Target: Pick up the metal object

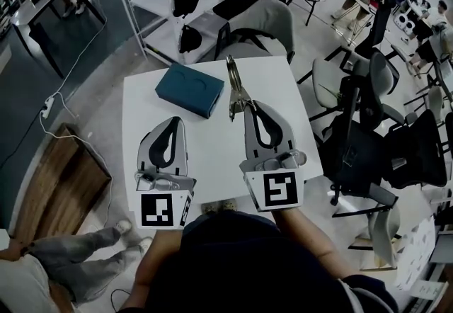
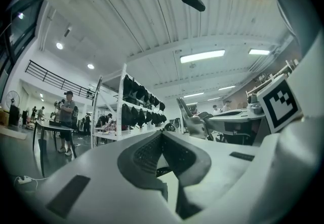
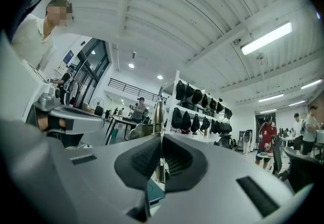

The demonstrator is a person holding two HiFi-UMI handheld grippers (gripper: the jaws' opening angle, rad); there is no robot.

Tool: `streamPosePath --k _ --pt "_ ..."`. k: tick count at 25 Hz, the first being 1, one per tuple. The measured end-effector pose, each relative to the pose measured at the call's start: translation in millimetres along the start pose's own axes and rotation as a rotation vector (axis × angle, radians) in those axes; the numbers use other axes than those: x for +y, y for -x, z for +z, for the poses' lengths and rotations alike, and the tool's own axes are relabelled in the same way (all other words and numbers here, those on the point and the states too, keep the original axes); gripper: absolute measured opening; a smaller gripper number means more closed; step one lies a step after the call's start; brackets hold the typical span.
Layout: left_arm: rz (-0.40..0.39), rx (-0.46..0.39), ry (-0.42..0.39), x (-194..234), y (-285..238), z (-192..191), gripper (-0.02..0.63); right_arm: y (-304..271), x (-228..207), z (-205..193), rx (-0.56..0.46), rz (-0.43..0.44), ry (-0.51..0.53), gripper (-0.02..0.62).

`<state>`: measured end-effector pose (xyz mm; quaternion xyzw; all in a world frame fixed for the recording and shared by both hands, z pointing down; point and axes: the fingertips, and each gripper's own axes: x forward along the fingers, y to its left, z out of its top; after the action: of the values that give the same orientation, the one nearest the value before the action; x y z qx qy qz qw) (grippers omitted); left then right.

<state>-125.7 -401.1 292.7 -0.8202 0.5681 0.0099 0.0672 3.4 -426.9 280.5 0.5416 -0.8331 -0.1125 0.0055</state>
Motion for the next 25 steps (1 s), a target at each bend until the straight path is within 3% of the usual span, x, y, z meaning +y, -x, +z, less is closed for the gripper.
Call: streamPosePath --k 25 --pt "-0.018 0.005 0.007 -11 12 3 0.021 16 -5 -8 0.014 -0.007 -0.060 0.028"
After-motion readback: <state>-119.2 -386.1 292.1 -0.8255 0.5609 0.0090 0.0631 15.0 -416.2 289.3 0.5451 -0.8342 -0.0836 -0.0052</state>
